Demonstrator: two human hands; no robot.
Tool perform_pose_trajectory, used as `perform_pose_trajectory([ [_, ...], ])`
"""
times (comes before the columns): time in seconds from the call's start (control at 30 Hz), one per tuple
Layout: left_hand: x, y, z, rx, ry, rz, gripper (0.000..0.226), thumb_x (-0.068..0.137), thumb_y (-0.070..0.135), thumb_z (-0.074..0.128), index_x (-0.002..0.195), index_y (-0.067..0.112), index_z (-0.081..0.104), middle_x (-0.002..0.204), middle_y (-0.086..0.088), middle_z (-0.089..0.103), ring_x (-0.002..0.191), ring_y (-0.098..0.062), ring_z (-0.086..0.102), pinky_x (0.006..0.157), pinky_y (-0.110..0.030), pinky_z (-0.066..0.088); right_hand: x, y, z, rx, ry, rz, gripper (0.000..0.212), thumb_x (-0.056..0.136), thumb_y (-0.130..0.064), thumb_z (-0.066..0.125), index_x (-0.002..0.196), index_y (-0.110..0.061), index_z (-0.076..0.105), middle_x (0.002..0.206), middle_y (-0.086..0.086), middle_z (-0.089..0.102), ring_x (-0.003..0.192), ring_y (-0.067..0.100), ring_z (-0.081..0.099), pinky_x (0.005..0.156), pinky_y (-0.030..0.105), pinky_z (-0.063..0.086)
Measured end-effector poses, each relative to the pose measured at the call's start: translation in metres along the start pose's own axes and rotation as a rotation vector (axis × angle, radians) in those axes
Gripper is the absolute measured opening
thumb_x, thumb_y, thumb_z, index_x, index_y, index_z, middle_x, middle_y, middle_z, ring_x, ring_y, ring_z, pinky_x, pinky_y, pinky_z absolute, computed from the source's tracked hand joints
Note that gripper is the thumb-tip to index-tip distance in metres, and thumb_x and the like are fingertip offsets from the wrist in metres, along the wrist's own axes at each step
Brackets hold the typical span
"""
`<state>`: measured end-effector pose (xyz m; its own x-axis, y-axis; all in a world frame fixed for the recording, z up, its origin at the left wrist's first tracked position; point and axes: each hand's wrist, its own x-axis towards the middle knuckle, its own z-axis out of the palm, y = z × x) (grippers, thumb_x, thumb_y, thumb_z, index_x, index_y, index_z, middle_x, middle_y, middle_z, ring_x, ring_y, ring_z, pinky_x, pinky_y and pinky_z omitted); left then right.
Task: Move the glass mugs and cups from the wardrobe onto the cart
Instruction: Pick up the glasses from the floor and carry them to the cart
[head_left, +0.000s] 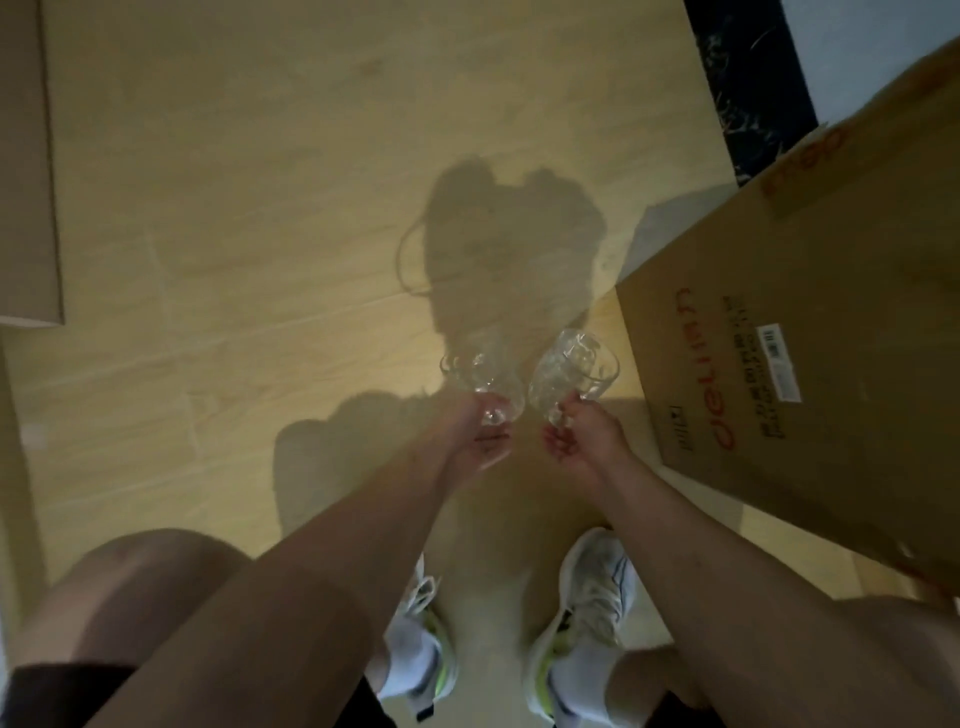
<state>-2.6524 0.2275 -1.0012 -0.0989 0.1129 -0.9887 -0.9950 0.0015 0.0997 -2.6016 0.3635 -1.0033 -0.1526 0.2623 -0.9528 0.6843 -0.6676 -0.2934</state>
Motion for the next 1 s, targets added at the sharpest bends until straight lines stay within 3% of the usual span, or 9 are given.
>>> perform_pose_trajectory([
  [0.1, -0.077, 0.011, 0.0, -0.003, -0.015, -0.045, 0.014, 0.09, 0.011, 0.064, 0.099, 0.005, 0.055, 0.098, -0.016, 0.051, 0.086, -0.026, 0.053, 0.075, -0.035, 0.05, -0.068, -0.014, -0.008, -0.029, -0.019, 0.038, 0.028, 0.105, -0.035, 0.053, 0.112, -0.009, 0.058, 0.085, 0.011, 0.051, 0.066, 0.017, 0.05, 0.064, 0.03, 0.047],
  [0.23, -0.185, 0.043, 0.0, -0.035, 0.015, 0.071, 0.014, 0.093, 0.007, 0.059, 0.105, 0.005, 0.054, 0.091, -0.016, 0.049, 0.069, -0.024, 0.049, 0.064, -0.034, 0.043, -0.171, -0.055, -0.012, -0.022, -0.033, 0.028, 0.026, 0.105, -0.032, 0.053, 0.094, -0.008, 0.052, 0.077, 0.01, 0.048, 0.062, 0.019, 0.045, 0.061, 0.031, 0.042],
  [0.3, -0.249, 0.064, 0.0, -0.041, 0.027, 0.102, 0.006, 0.095, 0.01, 0.06, 0.098, 0.011, 0.055, 0.095, -0.017, 0.051, 0.071, -0.025, 0.051, 0.068, -0.035, 0.048, -0.227, -0.079, -0.01, -0.015, -0.041, 0.0, 0.026, 0.102, -0.028, 0.054, 0.084, -0.01, 0.049, 0.076, 0.011, 0.049, 0.061, 0.021, 0.046, 0.06, 0.033, 0.043],
  [0.4, -0.348, 0.093, 0.001, -0.048, -0.001, 0.159, 0.009, 0.095, 0.018, 0.062, 0.1, 0.015, 0.055, 0.102, -0.018, 0.054, 0.089, -0.03, 0.055, 0.09, -0.041, 0.054, -0.318, -0.118, 0.003, 0.004, -0.075, -0.077, 0.029, 0.1, -0.028, 0.055, 0.076, -0.013, 0.048, 0.071, 0.011, 0.05, 0.062, 0.021, 0.049, 0.061, 0.035, 0.047],
  [0.47, -0.414, 0.113, 0.0, -0.072, -0.024, 0.203, 0.015, 0.095, 0.026, 0.063, 0.098, 0.015, 0.054, 0.101, -0.018, 0.055, 0.092, -0.033, 0.055, 0.093, -0.042, 0.053, -0.381, -0.146, 0.018, -0.003, -0.127, -0.144, 0.031, 0.098, -0.029, 0.054, 0.072, -0.015, 0.047, 0.069, 0.009, 0.05, 0.062, 0.021, 0.05, 0.062, 0.035, 0.049],
  [0.67, -0.582, 0.173, 0.003, -0.185, -0.012, 0.436, 0.025, 0.096, 0.039, 0.055, 0.092, 0.014, 0.051, 0.084, -0.018, 0.055, 0.074, -0.028, 0.053, 0.069, -0.035, 0.049, -0.545, -0.232, 0.06, -0.056, -0.28, -0.379, 0.027, 0.095, -0.026, 0.055, 0.071, -0.015, 0.048, 0.074, 0.008, 0.051, 0.064, 0.02, 0.051, 0.066, 0.035, 0.049],
  [0.8, -0.674, 0.193, 0.011, -0.233, 0.027, 0.608, 0.038, 0.099, 0.038, 0.041, 0.067, 0.019, 0.045, 0.075, -0.014, 0.046, 0.062, -0.022, 0.041, 0.061, -0.031, 0.037, -0.623, -0.274, 0.067, -0.134, -0.437, -0.533, 0.024, 0.098, -0.028, 0.052, 0.077, -0.017, 0.048, 0.074, 0.004, 0.044, 0.054, 0.016, 0.047, 0.06, 0.034, 0.052],
  [0.87, -0.715, 0.193, 0.014, -0.253, 0.058, 0.691, 0.04, 0.099, 0.04, 0.039, 0.065, 0.021, 0.045, 0.071, -0.013, 0.046, 0.062, -0.022, 0.041, 0.061, -0.03, 0.04, -0.657, -0.288, 0.065, -0.221, -0.463, -0.619, 0.024, 0.097, -0.033, 0.052, 0.078, -0.018, 0.049, 0.078, 0.006, 0.051, 0.063, 0.019, 0.052, 0.073, 0.041, 0.056],
  [1.0, -0.777, 0.173, 0.018, -0.286, 0.087, 0.845, 0.049, 0.099, 0.046, 0.039, 0.059, 0.021, 0.052, 0.067, -0.011, 0.051, 0.061, -0.021, 0.045, 0.058, -0.028, 0.046, -0.712, -0.306, 0.054, -0.347, -0.515, -0.792, 0.027, 0.094, -0.037, 0.053, 0.076, -0.018, 0.053, 0.079, 0.008, 0.057, 0.068, 0.022, 0.056, 0.066, 0.037, 0.053],
])
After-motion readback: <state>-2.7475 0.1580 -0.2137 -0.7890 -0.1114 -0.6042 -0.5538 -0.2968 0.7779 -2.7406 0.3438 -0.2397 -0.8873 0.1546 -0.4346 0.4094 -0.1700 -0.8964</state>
